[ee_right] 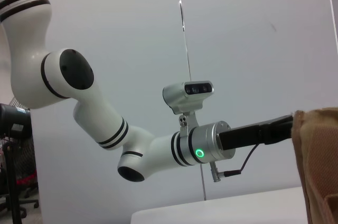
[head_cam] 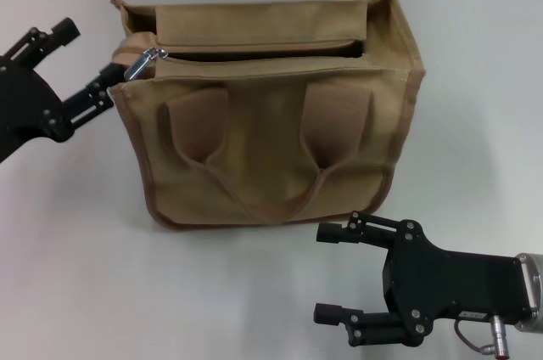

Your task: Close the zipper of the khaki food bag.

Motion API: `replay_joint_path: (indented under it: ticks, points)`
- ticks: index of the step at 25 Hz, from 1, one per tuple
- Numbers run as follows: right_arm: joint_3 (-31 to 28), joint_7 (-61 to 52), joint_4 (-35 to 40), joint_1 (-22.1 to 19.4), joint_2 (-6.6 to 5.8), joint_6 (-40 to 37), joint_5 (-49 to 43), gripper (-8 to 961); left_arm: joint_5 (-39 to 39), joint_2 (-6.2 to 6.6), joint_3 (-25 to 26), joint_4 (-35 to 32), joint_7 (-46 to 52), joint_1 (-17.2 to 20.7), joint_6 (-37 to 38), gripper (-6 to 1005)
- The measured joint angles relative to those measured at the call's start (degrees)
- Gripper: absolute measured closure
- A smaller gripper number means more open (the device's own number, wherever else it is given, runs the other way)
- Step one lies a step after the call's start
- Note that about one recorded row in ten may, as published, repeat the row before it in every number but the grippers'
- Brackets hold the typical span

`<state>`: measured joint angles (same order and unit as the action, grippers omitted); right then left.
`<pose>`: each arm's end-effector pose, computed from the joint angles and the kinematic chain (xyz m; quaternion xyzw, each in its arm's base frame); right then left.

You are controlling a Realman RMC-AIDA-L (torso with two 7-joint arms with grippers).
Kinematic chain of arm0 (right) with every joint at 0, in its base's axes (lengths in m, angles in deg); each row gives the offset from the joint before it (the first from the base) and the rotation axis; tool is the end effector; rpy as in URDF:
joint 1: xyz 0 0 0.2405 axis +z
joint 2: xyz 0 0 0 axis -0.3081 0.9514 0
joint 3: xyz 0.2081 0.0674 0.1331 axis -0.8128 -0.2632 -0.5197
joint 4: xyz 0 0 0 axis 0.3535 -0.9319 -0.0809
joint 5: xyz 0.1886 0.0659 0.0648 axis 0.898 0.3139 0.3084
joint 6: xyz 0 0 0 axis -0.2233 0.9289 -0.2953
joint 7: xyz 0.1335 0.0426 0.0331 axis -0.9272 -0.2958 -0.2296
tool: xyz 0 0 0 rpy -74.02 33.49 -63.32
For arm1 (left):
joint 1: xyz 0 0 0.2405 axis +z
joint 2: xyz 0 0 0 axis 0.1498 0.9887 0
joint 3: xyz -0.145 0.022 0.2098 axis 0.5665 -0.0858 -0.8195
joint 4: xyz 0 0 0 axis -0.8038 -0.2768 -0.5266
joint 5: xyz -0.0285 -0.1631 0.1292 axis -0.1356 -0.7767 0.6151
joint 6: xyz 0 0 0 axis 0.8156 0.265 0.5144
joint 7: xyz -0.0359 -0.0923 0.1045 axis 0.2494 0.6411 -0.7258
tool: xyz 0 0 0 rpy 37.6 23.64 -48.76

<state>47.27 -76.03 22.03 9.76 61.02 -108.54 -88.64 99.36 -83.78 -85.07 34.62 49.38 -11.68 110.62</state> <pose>0.2532 0.2240 -0.0677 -0.9166 0.0553 0.3952 0.0243 -0.3111 0.2776 0.0417 -0.8278 -0.0981 -0.3992 0.3818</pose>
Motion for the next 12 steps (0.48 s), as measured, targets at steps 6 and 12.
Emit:
replay_joint_path:
  ticks: [6,12]
  points:
    - [0.0,0.0,-0.5,0.3,0.05,0.1,0.0,149,-1.3,0.00,-0.3,1.2,-0.1,0.1,-1.8,325]
    - [-0.1,0.0,-0.7,0.3,0.09,0.1,0.2,149,-1.4,-0.09,-0.4,2.4,-0.5,0.0,-2.9,339]
